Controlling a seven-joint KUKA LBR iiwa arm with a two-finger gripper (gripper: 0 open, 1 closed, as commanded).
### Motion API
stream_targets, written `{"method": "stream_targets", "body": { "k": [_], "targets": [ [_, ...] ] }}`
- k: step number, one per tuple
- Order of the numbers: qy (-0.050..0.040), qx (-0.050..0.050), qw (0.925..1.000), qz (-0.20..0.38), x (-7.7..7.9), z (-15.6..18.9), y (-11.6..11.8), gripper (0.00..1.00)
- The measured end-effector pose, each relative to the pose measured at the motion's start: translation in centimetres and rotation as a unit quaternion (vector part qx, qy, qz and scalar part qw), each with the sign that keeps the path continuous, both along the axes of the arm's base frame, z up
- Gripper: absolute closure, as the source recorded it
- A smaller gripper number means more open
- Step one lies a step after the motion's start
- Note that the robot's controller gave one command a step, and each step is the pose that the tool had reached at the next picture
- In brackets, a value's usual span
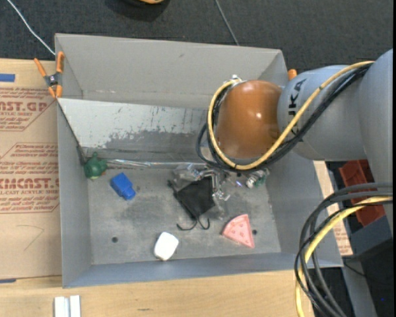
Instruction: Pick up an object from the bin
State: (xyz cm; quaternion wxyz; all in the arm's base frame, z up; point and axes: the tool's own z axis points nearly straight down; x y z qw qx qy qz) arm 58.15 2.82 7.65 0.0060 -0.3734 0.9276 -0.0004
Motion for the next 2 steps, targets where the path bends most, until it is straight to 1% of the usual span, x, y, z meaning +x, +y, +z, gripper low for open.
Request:
{"method": "stream_targets", "body": {
  "k": [1, 2],
  "targets": [
    [0.0023, 0.001, 0.9908, 0.135, -2.97, -0.65, 0.01, 1.0],
    [0.0023, 0.001, 0.9908, 0.135, -2.97, -0.65, 0.01, 1.0]
  ]
}}
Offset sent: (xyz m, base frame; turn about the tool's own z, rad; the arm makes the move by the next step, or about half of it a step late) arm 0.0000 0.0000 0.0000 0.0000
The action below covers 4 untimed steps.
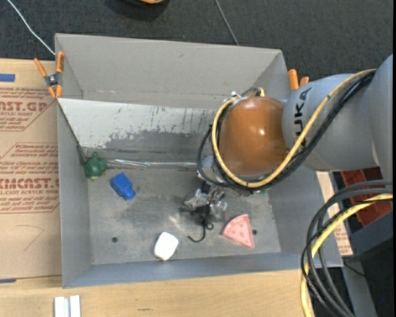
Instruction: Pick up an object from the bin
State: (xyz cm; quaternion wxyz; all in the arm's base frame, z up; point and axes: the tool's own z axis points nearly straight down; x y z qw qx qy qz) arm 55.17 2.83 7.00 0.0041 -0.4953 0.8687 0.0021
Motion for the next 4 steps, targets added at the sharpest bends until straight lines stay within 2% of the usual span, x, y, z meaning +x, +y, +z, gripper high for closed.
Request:
{"method": "stream_targets", "body": {
  "k": [1, 2, 3, 4],
  "targets": [
    [-0.0014, 0.001, 0.9999, 0.011, 0.6, 2.1, -0.2, 1.0],
    [-0.0024, 0.001, 1.0, 0.005, 0.0, 7.0, -0.4, 1.0],
    [-0.0015, 0.003, 1.0, 0.003, 2.4, -0.3, -1.0, 1.0],
    [-0.0006, 0.002, 0.9999, 0.013, 1.8, 9.4, 0.0, 1.0]
  ]
}}
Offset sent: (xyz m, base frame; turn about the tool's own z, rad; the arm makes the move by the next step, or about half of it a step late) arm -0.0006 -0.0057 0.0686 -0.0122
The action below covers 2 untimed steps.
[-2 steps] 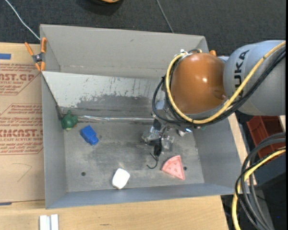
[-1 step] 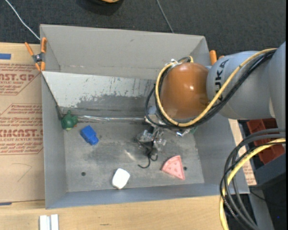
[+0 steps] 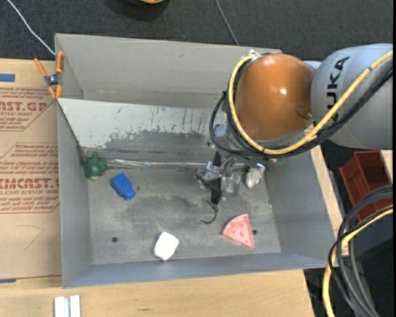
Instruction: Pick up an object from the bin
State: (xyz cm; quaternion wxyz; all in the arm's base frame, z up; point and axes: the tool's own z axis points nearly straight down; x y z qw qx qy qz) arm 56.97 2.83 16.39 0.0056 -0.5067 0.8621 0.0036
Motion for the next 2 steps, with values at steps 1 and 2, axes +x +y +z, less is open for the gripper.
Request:
{"method": "stream_targets", "body": {
  "k": [1, 2],
  "targets": [
    [-0.0046, 0.002, 0.9997, 0.026, 1.5, -5.9, -3.7, 1.0],
    [0.0002, 0.002, 1.0, 0.008, 1.5, 1.7, -2.4, 1.0]
  ]
}}
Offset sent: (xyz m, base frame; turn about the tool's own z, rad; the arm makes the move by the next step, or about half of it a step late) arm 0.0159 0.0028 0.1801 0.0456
